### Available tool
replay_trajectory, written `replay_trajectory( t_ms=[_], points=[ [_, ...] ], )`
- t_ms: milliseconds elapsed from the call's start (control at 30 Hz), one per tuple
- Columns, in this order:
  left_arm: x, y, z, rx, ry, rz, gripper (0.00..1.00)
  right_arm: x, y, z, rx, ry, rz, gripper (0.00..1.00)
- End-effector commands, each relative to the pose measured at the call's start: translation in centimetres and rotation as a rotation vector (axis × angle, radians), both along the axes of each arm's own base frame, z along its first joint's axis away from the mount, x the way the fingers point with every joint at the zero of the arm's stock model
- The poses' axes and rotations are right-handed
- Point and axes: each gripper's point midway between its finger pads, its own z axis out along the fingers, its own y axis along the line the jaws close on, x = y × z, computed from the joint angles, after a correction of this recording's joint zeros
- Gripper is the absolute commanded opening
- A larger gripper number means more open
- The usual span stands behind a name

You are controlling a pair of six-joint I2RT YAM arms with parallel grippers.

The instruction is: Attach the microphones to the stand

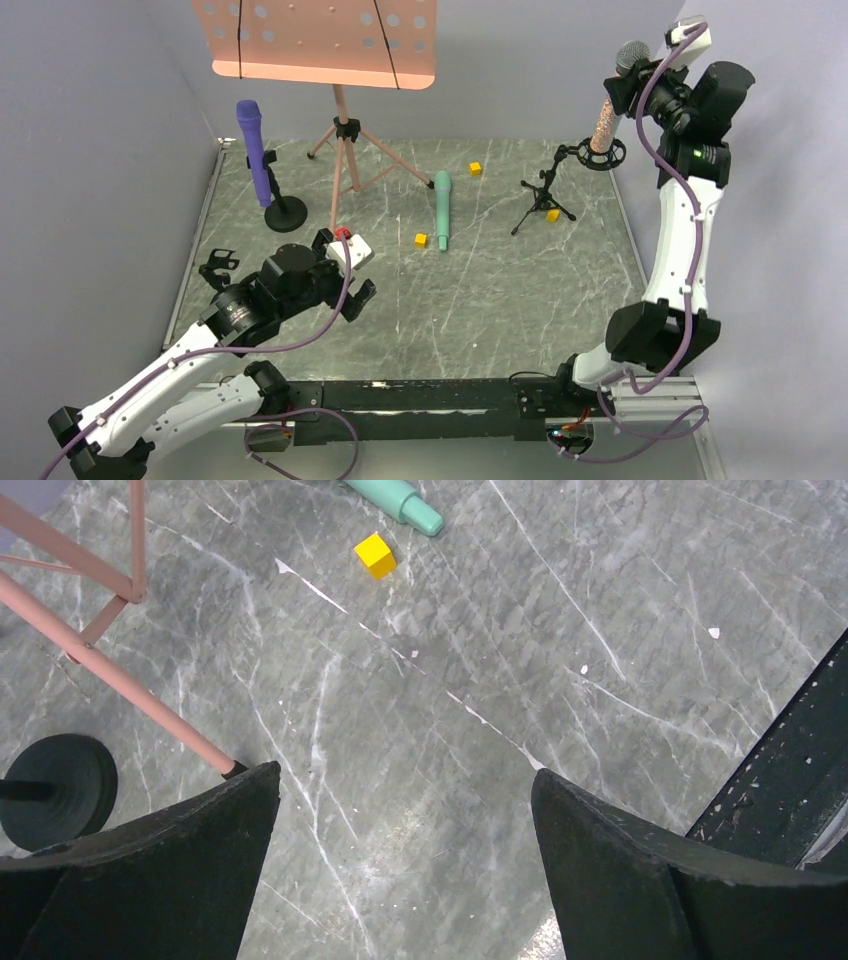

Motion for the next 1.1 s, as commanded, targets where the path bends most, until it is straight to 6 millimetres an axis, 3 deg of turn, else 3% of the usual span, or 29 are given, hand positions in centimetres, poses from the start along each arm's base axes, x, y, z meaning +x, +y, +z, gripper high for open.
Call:
replay_trajectory(
  t_ms=[0,233,367,500,767,1067],
  points=[
    [0.3,0.5,0.7,0.000,-0.036,0.019,0.99,1.5,-0.7,4.2,0.016,-0.127,-0.015,0.18],
    [0.4,0.8,0.8,0.003,-0.045,0.033,0.99,3.3,-1.9,2.6,-0.003,-0.102,-0.048,0.18],
    [0.4,0.7,0.7,0.004,-0.041,0.026,0.99,3.5,-2.4,0.5,-0.046,-0.062,-0.060,0.18],
    [0.3,0.7,0.6,0.006,-0.037,0.025,0.99,3.3,-2.7,-0.3,-0.069,-0.038,-0.073,0.18],
    [0.3,0.7,0.6,0.007,-0.038,0.026,0.99,4.0,-2.5,-1.7,-0.088,0.041,-0.036,0.17],
    [0.4,0.7,0.5,0.010,-0.035,0.029,0.99,4.4,-0.8,-3.5,-0.163,0.120,0.057,0.17]
  ],
)
